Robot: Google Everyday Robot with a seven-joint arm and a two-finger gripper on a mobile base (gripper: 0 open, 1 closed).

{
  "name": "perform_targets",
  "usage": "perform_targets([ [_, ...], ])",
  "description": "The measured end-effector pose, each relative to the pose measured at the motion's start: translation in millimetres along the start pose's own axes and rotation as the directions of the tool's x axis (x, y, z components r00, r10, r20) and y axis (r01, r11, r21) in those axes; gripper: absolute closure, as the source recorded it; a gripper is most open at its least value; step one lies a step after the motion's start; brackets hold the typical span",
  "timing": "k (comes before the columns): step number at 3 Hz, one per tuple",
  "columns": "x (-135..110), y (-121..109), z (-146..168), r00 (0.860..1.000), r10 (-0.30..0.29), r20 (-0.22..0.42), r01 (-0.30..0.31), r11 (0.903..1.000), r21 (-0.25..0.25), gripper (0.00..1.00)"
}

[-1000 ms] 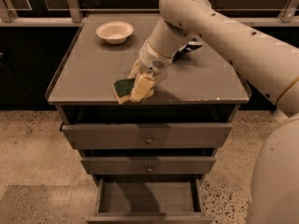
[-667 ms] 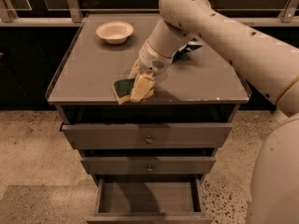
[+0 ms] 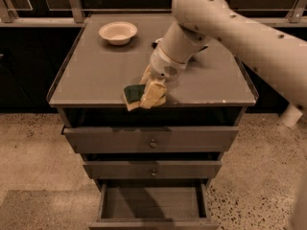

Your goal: Place sponge into bottom drawer

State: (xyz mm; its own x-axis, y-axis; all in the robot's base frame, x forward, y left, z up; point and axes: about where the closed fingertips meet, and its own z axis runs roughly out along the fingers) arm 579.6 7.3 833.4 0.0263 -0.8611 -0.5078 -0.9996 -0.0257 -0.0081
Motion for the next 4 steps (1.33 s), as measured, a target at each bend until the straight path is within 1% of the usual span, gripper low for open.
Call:
perform_targets([
  [1, -2.3, 60.5, -45.2, 0.987, 0.145, 0.069, -0.151, 0.9826, 0.107, 1.00],
  [2, 1.0, 126.8, -82.6, 0.946, 0.292, 0.143, -0.318, 0.9241, 0.212, 1.00],
  [3, 49.9, 194.7, -95.2, 0.879, 0.442, 0.178, -0.475, 0.8436, 0.250, 1.00],
  [4, 92.3, 228.6, -78.9, 0.822, 0.546, 0.162, -0.569, 0.7905, 0.227, 1.00],
])
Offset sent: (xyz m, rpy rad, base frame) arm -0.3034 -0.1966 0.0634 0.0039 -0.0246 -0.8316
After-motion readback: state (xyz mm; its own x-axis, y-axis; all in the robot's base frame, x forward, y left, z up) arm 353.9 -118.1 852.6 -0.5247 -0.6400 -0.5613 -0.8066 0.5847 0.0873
